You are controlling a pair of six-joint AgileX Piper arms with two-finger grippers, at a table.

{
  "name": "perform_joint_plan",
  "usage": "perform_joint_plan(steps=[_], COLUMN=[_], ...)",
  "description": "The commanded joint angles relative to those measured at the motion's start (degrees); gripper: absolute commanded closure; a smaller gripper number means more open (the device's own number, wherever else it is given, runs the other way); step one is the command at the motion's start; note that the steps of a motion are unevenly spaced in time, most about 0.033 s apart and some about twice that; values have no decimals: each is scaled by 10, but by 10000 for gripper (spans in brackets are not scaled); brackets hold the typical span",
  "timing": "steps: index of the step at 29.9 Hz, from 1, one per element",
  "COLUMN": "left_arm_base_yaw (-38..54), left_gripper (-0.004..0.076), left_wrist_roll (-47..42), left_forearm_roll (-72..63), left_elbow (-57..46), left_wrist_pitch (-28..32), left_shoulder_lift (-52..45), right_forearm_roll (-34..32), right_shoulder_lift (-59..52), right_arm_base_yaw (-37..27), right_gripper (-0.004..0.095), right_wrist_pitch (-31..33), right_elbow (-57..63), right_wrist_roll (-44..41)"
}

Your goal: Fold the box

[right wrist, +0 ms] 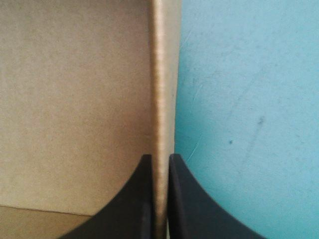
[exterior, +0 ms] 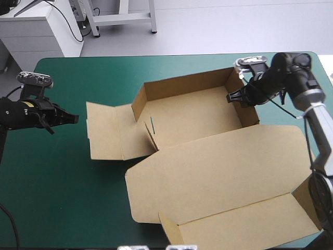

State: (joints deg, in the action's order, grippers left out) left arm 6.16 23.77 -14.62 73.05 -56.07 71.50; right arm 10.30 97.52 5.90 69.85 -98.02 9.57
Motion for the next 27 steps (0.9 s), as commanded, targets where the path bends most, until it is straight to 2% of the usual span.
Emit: perform_joint_plan(steps=[1, 7, 11, 16, 27], left_arm_base_yaw=[-1, -1, -1, -1, -1], left_gripper=[733, 733, 732, 733, 733], left_wrist_roll=[-23, -46, -37, 86, 186], left_forearm_roll=[32, 35, -49, -233, -496], left_elbow=[15, 14, 14, 14, 14], left_wrist_pitch=[28, 35, 34, -5, -87], left_shoulder_lift=[-16, -9, 13, 47, 76], right_forearm_roll=[88, 132, 139, 141, 141], right_shoulder_lift=[-78, -142, -157, -157, -157], right_arm_base_yaw=[-41, -97, -97, -97, -97], right_gripper=[928, 928, 927, 928, 926], right_wrist_pitch=[9, 16, 17, 14, -1], right_elbow=[-20, -20, -20, -19, -15], right_wrist_roll=[37, 54, 62, 59, 58])
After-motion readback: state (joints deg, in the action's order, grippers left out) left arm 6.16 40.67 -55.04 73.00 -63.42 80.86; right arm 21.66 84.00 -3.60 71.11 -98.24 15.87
